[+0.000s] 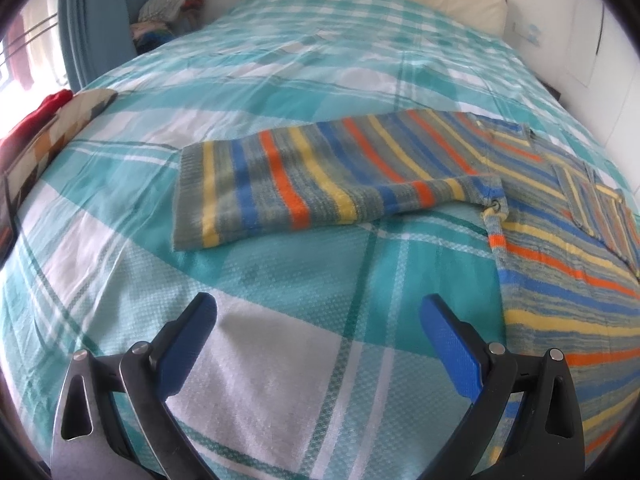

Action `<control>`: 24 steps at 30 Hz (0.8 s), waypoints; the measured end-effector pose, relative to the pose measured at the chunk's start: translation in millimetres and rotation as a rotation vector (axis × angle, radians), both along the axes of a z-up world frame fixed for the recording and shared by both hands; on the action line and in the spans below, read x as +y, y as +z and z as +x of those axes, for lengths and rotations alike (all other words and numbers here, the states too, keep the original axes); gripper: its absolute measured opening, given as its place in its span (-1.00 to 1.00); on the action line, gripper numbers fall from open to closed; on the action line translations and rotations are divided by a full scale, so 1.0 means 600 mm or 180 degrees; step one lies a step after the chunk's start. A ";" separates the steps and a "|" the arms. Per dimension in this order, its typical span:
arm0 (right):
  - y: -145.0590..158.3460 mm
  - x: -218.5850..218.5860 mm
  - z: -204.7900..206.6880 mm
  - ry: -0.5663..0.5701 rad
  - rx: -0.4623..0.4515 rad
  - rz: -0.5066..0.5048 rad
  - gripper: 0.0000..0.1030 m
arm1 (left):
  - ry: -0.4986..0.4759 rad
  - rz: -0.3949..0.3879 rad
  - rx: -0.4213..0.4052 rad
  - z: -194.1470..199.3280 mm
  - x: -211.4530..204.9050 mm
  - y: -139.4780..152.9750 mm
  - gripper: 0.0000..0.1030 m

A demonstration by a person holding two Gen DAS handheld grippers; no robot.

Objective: Fold small clothes

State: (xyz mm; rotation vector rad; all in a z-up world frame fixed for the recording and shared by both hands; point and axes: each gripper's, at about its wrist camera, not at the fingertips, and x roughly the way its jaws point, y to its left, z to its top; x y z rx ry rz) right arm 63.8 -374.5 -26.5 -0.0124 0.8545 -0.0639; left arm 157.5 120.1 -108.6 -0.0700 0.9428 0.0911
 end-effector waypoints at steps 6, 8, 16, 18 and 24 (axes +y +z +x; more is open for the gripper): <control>-0.018 -0.010 -0.082 -0.0260 -0.0361 -0.0036 0.42 | -0.0032 0.0089 -0.0008 -0.003 -0.008 -0.006 0.98; -0.031 -0.028 -0.087 -0.0443 -0.0270 0.0045 0.42 | -0.0040 0.0128 0.0006 -0.002 -0.012 -0.010 0.98; -0.027 -0.057 -0.076 -0.0598 -0.0382 0.0271 0.46 | -0.0089 0.0250 0.0028 -0.004 -0.022 -0.018 0.98; -0.033 -0.056 -0.073 -0.0582 -0.0339 0.0281 0.46 | -0.0090 0.0214 0.0036 -0.003 -0.020 -0.018 0.98; -0.034 -0.047 -0.071 -0.0536 -0.0335 0.0207 0.46 | -0.0055 -0.0341 -0.0057 -0.003 0.048 0.033 0.98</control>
